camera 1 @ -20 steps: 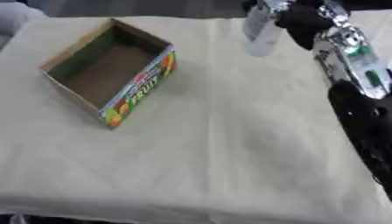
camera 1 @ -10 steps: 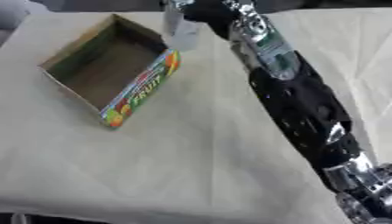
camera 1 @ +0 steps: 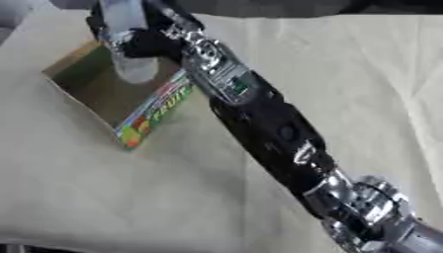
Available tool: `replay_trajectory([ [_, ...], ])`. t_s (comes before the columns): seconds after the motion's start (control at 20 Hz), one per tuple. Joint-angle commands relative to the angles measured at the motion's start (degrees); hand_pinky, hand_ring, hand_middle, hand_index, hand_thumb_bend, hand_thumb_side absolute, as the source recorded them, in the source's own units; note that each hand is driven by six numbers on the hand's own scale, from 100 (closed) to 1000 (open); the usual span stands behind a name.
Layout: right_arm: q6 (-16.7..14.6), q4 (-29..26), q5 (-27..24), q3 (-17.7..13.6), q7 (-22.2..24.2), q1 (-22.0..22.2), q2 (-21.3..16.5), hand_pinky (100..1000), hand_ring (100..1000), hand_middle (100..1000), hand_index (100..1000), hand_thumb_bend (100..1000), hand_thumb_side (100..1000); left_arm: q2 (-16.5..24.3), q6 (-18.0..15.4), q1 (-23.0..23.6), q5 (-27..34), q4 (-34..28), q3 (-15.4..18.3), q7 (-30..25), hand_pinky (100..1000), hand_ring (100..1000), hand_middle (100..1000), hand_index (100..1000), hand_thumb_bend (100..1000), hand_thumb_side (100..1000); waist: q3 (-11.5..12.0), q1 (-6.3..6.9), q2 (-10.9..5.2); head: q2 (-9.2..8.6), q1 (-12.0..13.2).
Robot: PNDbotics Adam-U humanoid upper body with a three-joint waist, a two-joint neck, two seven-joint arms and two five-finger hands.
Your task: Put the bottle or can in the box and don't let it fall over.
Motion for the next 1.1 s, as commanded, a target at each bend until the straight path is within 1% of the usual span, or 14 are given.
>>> replay_trajectory([
  [0.05,-1.73,0.84,1.49,-0.21,0.03,-1.51,0.99,743,344,270,276,100,100,0.91,0.02,-0.68,0.13,-0.39,0.08,-0.36,819,798,735,828,711,614,0.39,0.17,-0.65,-1.18,-1.52],
  [0.2,-3.03,2.49,1.96,-0.79,-0.38,-1.76,1.07,743,344,270,277,100,100,0.82,0.03,-0.93,0.12,-0.43,0.02,-0.44,819,798,735,828,710,614,0.84,-0.12,-0.41,-1.81,-2.69],
  [0.35,-3.63,4.38,1.53,-1.39,-0.61,-1.84,1.24,742,357,284,291,100,100,0.84,0.08,-1.34,0.08,-0.61,-0.14,-0.6,819,798,735,828,710,615,1.44,-0.45,-0.03,-2.36,-3.46],
  [0.4,-3.67,4.9,1.47,-1.5,-0.57,-1.83,1.2,748,407,336,345,100,100,0.86,0.1,-1.33,0.05,-0.66,-0.15,-0.64,819,798,735,828,710,615,1.5,-0.53,0.06,-2.44,-3.43],
  [0.45,-3.59,5.27,1.54,-1.56,-0.43,-1.83,1.14,762,478,411,420,100,100,0.9,0.13,-1.27,0.01,-0.67,-0.14,-0.64,819,798,735,828,710,615,1.5,-0.6,0.12,-2.47,-3.31],
  [0.5,-3.48,5.41,1.72,-1.49,0.07,-1.87,1.06,788,610,539,559,129,100,0.93,0.16,-1.21,-0.03,-0.65,-0.13,-0.62,819,798,735,828,710,615,1.48,-0.65,0.14,-2.46,-3.2],
  [0.55,-3.45,5.22,2.13,-1.34,1.1,-1.95,0.88,802,684,603,630,240,100,0.96,0.17,-1.14,-0.06,-0.64,-0.11,-0.61,819,798,735,828,710,615,1.43,-0.69,0.14,-2.47,-3.07],
  [0.6,-3.49,4.89,2.68,-1.36,2.01,-1.99,0.69,835,786,713,737,398,100,1.0,0.17,-1.08,-0.07,-0.65,-0.1,-0.6,819,798,735,828,710,615,1.37,-0.71,0.13,-2.49,-2.98],
  [0.65,-3.57,4.46,3.49,-1.54,2.32,-2.01,0.48,852,819,749,779,448,100,1.05,0.16,-1.04,-0.09,-0.66,-0.09,-0.6,819,798,735,828,710,615,1.29,-0.7,0.1,-2.5,-2.91],
  [0.7,-3.56,4.1,4.3,-1.74,2.17,-1.99,0.36,868,842,772,816,490,100,1.09,0.16,-1.02,-0.09,-0.67,-0.08,-0.59,820,798,735,828,710,615,1.22,-0.69,0.07,-2.47,-2.88],
  [0.75,-3.43,3.76,5.04,-1.96,1.57,-1.97,0.24,871,848,778,828,498,100,1.13,0.15,-0.99,-0.09,-0.68,-0.08,-0.6,820,798,735,828,710,616,1.14,-0.66,0.02,-2.4,-2.85],
  [0.9,-2.21,2.86,6.35,-2.26,-0.78,-1.86,0.05,876,869,787,849,505,100,1.21,0.16,-0.88,-0.13,-0.68,-0.12,-0.69,820,798,735,829,710,616,0.89,-0.55,-0.14,-2.39,-2.71],
  [1.1,0.09,1.7,6.13,-2.22,-2.29,-1.34,-0.34,875,873,789,855,494,100,1.3,0.12,-0.67,-0.17,-0.65,-0.05,-0.66,820,798,735,828,709,616,0.4,-0.45,-0.46,-2.33,-2.34],
])
